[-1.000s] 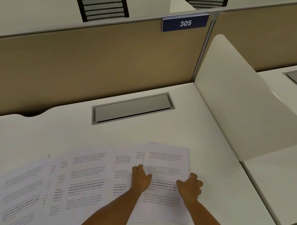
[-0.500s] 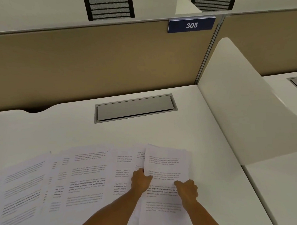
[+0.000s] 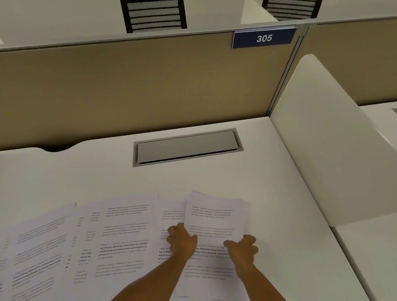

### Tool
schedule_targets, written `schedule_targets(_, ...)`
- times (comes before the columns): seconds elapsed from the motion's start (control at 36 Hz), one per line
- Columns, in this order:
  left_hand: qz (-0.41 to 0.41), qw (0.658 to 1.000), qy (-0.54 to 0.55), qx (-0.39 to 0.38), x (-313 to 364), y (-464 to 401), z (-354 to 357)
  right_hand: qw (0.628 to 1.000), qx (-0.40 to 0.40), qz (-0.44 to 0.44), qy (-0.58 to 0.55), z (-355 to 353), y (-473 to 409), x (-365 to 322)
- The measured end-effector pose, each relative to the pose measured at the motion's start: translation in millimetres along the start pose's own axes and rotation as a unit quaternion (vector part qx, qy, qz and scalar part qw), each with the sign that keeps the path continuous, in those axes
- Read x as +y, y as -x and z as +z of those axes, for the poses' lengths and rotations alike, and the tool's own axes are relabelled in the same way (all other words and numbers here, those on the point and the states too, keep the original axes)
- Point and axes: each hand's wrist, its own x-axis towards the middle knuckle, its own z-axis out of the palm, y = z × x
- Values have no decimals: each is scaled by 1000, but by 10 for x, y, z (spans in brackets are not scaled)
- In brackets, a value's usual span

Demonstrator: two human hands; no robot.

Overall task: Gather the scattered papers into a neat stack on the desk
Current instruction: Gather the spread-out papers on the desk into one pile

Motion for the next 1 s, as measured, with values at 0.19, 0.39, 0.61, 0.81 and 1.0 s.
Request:
schedule_targets(0.19, -11, 996, 89, 5, -89, -93, -44, 997, -13, -4, -72, 21, 14, 6)
schedule_targets(0.39, -2, 983, 172, -62, -143, -8, -123, 993, -70, 16, -94, 11, -1, 85)
schedule_targets(0.61, 24, 967, 253, -32, -307, 95, -310, 994, -66, -63, -67, 34, 155, 37)
schedule_targets(0.81, -4, 961, 274, 26, -492, 104, -524, 987, -116, -112, -21, 275, 286, -41)
schedule_targets(1.0, 5, 975, 222, 27, -699, 35, -577, 991, -99, -93, -3, 590, 366, 42)
